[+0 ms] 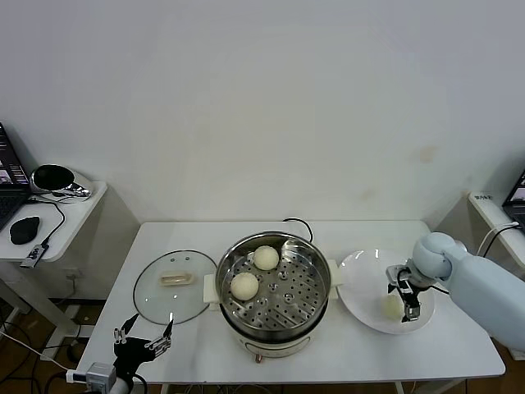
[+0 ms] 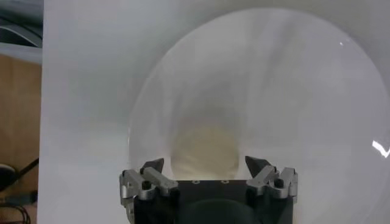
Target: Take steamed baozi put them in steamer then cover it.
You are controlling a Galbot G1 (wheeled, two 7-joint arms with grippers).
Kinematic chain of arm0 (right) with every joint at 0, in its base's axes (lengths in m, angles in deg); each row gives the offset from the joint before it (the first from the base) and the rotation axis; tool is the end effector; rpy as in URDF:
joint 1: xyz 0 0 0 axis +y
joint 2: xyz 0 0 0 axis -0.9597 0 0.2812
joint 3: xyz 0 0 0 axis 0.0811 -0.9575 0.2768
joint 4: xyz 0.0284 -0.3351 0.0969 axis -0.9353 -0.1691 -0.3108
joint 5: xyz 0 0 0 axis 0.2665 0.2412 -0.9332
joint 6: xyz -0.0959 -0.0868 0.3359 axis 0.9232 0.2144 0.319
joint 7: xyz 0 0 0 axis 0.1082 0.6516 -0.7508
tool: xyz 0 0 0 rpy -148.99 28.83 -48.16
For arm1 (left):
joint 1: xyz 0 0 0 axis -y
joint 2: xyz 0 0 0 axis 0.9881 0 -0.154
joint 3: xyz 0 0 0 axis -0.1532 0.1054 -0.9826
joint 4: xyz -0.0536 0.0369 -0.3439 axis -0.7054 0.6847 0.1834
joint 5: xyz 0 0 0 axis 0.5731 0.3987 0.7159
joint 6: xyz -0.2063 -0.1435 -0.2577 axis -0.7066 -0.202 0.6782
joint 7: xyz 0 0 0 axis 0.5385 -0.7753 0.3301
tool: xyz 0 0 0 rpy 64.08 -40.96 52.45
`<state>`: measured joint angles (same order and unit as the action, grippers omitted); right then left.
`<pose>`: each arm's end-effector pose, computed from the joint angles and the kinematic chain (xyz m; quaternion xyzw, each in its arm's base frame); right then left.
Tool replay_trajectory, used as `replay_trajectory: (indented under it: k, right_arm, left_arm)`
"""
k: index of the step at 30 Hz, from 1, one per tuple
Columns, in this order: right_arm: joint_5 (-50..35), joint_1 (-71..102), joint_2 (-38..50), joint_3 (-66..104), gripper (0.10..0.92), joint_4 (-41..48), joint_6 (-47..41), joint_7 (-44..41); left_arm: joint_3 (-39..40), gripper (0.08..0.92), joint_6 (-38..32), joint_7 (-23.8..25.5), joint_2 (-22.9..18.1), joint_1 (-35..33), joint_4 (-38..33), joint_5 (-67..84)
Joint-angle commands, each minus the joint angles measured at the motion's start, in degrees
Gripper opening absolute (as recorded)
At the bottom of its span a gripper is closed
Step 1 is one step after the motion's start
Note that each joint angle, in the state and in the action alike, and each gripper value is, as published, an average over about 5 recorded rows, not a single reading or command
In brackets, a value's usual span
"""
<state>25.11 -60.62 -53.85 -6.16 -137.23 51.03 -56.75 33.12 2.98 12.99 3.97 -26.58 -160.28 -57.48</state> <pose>0.4781 -0.1708 -0.2430 0.5008 -0.4790 0.5575 0.4571 0.1566 0.1025 -0.3093 -0.0419 -0.9765 -0.0739 0.1979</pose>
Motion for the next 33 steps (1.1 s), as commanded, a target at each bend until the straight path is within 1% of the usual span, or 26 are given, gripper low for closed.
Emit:
replay_trajectory:
  k: [1,9,13,19,23,27,29,33]
  right_arm:
    - [0.25,0.19,-0.28,0.15,0.747,0.22,-0.11,0.23]
    - [-0.56,-0.41,0.72,0.29,0.576,-0.31,-0.89,-0.07]
    - [-4.65,-5.00,2.08,-3.40,0.561,-1.84,-2.09,0.21]
    - [-15.26,-24.90,3.05,-15.86,0.560,-6.52,-3.30,-2.26]
    - [-19.95,-36.58,-0.40,-20.87,0.560,-7.22,-2.57,-4.72]
    - [-24.32,-45.32,-5.73,-24.33,0.560,-7.04,-1.53,-6.38]
    - [-27.71,-48.63,-9.17,-25.27,0.560,-5.83,0.78,-7.32]
    - [-35.46,-51.06,-15.56,-26.07,0.560,-1.26,15.23,-8.93]
  left_arm:
    - [0.04,0.823,-0.04,-0.04,-0.05,-0.13,0.01,-0.03]
    - [0.19,0.823,-0.04,-0.04,-0.13,0.05,0.03,-0.14]
    - [0.54,0.823,-0.07,-0.08,-0.29,0.45,0.10,-0.26]
    - [0.43,0.823,-0.09,-0.39,-0.92,1.57,-0.08,-0.27]
    - [-0.51,0.823,0.86,-1.24,-0.67,1.51,-0.79,-0.86]
    - [-1.79,0.823,2.80,-2.43,-0.58,1.29,-1.26,-1.19]
    - [-2.31,0.823,2.94,-2.89,-0.49,1.05,-1.32,-1.17]
    - [-3.05,0.823,3.00,-3.63,-0.45,0.54,-1.93,-1.23]
